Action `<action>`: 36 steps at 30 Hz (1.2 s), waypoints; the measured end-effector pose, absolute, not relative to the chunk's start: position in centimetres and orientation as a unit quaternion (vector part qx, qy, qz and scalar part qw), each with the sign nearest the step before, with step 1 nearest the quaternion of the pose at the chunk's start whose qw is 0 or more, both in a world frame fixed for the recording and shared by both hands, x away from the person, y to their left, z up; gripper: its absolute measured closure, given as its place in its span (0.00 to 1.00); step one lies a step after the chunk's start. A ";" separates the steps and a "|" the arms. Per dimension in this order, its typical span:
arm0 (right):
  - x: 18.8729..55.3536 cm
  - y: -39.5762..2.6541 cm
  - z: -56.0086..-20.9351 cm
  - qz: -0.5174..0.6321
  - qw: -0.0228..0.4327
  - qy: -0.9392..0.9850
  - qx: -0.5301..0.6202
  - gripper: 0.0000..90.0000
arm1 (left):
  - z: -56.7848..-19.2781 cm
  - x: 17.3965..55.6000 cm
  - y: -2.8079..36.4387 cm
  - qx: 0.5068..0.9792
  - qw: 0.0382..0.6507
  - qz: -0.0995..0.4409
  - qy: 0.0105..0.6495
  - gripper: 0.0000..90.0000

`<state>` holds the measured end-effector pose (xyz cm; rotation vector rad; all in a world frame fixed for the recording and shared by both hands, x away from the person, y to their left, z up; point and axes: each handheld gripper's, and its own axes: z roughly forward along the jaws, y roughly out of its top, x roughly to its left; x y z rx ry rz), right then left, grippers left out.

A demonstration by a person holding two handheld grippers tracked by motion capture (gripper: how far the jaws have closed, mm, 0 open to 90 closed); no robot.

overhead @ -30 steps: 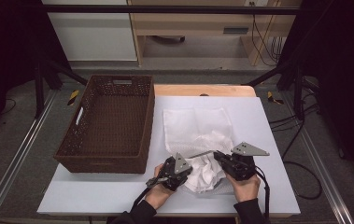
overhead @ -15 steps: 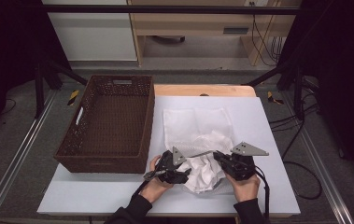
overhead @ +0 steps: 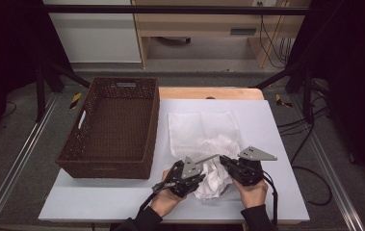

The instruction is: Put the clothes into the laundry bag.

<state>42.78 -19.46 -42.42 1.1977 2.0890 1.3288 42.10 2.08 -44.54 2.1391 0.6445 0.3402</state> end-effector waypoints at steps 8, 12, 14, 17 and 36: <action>42.7 -19.5 -42.3 0.477 0.193 0.743 0.428 0.98 | -46.8 44.3 -2.5 0.849 0.436 0.139 0.263 0.88; 42.7 -19.7 -42.2 0.480 0.194 0.740 0.429 0.98 | -47.8 45.5 -3.2 0.838 0.447 0.164 0.266 0.87; 42.6 -19.7 -42.2 0.480 0.194 0.741 0.427 0.98 | -48.1 46.0 -3.2 0.835 0.447 0.171 0.272 0.86; 42.7 -19.7 -42.2 0.479 0.194 0.742 0.427 0.98 | -48.1 46.5 -3.0 0.835 0.444 0.168 0.277 0.83; 42.7 -19.8 -42.2 0.477 0.194 0.741 0.430 0.98 | -47.6 42.3 -0.7 0.862 0.418 0.108 0.265 0.32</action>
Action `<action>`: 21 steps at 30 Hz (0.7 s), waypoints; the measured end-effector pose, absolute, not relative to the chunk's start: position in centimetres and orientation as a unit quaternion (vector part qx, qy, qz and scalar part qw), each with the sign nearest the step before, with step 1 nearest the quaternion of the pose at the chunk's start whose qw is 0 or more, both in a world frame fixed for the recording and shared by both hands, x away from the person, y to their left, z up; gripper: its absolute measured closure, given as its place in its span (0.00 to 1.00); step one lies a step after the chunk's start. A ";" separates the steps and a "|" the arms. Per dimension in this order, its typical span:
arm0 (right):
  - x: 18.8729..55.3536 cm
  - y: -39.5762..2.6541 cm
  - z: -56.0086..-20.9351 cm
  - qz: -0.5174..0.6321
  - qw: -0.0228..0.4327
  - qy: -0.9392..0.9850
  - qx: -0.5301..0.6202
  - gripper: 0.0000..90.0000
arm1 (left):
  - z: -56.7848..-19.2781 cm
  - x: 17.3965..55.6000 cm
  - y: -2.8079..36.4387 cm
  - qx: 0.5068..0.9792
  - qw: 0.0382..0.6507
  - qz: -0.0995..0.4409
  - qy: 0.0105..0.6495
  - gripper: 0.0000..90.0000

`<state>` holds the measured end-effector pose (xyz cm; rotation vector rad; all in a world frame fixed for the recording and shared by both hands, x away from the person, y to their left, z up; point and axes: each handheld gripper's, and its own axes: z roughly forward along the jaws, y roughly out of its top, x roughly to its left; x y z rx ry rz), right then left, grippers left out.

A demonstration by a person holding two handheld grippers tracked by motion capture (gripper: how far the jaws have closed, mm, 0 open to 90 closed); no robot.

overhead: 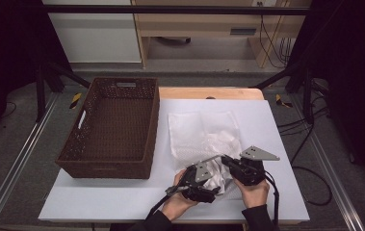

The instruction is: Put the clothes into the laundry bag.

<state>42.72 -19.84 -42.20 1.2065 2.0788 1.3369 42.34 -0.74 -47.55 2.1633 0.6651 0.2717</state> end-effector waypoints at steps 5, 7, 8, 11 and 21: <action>42.7 -19.8 -42.2 0.477 0.194 0.742 0.430 0.98 | -48.3 43.2 -2.2 0.869 0.395 0.120 0.274 0.53; 42.8 -19.8 -42.2 0.477 0.193 0.742 0.430 0.98 | -48.0 43.4 -2.8 0.872 0.380 0.132 0.279 0.64; 42.8 -19.8 -42.2 0.477 0.193 0.742 0.430 0.98 | -47.9 43.5 -3.1 0.874 0.375 0.136 0.277 0.68; 42.7 -19.9 -42.1 0.478 0.195 0.740 0.430 0.98 | -47.9 44.0 -3.8 0.867 0.381 0.150 0.285 0.76; 42.7 -20.2 -42.0 0.479 0.196 0.735 0.438 0.98 | -48.6 46.0 -4.0 0.848 0.396 0.181 0.304 0.64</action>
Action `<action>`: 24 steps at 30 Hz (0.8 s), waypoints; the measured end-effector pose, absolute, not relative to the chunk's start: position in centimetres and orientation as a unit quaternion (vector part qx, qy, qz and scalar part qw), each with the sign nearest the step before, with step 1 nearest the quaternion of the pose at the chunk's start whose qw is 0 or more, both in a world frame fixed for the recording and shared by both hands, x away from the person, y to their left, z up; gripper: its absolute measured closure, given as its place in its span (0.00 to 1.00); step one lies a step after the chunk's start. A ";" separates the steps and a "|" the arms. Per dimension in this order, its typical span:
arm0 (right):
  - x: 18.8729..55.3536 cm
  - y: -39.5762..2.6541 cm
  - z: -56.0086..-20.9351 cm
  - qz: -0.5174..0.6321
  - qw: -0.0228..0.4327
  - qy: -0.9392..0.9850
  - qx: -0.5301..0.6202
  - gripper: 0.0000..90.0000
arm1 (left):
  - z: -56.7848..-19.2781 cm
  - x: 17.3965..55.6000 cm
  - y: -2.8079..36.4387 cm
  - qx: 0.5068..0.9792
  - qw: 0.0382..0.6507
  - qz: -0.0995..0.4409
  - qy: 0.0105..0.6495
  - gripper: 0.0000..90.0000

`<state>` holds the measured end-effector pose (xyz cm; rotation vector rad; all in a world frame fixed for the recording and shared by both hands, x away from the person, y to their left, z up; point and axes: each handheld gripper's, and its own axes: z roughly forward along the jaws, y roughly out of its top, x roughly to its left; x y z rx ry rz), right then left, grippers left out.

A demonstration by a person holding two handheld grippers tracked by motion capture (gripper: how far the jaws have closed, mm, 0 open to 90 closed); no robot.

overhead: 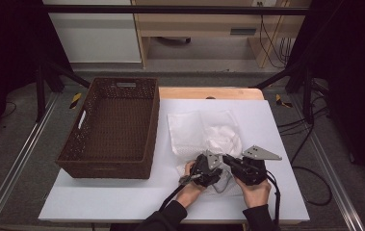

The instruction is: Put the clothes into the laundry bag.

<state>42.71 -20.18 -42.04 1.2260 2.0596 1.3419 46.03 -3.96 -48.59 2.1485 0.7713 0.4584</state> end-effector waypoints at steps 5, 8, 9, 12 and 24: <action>42.7 -20.2 -42.1 0.477 0.196 0.737 0.436 0.98 | -47.3 44.9 -2.6 0.852 0.395 0.156 0.306 0.47; 42.7 -20.1 -42.1 0.477 0.196 0.738 0.435 0.98 | -45.6 43.6 -0.9 0.855 0.406 0.153 0.285 0.41; 42.8 -20.1 -42.1 0.477 0.196 0.738 0.435 0.98 | -44.9 43.1 -0.1 0.855 0.409 0.157 0.279 0.40; 42.7 -20.1 -42.1 0.477 0.195 0.739 0.434 0.98 | -44.1 42.3 2.1 0.855 0.407 0.162 0.279 0.38; 42.8 -20.0 -42.3 0.472 0.195 0.741 0.435 0.98 | -47.5 42.8 5.0 0.861 0.370 0.136 0.322 0.49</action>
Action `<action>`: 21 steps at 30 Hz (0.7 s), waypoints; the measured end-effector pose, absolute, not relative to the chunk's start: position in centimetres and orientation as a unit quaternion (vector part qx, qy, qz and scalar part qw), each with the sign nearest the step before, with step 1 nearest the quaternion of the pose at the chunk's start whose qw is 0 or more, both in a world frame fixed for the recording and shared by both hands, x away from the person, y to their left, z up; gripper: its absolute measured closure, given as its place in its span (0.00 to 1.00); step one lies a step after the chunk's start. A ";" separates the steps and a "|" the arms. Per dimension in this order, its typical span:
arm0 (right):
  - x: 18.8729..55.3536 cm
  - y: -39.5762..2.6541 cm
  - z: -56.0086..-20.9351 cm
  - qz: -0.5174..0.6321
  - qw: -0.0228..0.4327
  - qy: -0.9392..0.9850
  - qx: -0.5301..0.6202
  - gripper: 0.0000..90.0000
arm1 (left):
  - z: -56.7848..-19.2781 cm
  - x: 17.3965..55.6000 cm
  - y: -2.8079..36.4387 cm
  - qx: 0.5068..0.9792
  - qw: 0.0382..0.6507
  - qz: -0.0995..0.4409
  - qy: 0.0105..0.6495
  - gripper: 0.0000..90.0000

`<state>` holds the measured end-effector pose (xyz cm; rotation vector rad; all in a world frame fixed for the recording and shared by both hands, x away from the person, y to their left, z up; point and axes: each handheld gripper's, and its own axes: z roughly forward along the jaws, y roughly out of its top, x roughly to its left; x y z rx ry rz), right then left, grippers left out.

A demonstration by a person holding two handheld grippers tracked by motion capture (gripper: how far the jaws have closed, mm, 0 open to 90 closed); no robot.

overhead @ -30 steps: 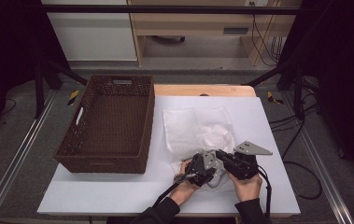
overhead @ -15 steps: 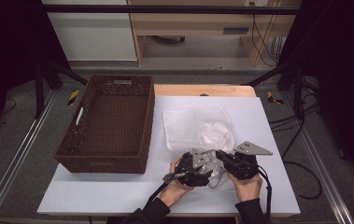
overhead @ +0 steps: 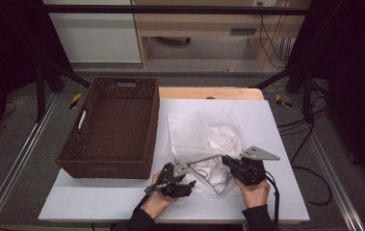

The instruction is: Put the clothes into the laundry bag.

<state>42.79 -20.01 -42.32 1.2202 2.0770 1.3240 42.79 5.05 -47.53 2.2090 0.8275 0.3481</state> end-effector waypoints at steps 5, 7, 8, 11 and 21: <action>42.8 -20.0 -42.3 0.472 0.194 0.741 0.437 0.98 | -47.4 42.3 4.0 0.866 0.370 0.129 0.310 0.50; 42.7 -20.1 -42.3 0.472 0.194 0.741 0.436 0.98 | -47.4 41.8 3.7 0.871 0.359 0.139 0.304 0.49; 42.7 -20.0 -42.3 0.473 0.194 0.741 0.436 0.98 | -47.6 41.7 3.6 0.874 0.354 0.137 0.303 0.50; 42.7 -20.1 -42.3 0.474 0.194 0.741 0.435 0.98 | -47.7 41.6 3.9 0.872 0.350 0.149 0.308 0.60; 42.7 -20.2 -42.3 0.474 0.194 0.740 0.436 0.98 | -46.7 40.8 6.5 0.862 0.352 0.164 0.326 0.95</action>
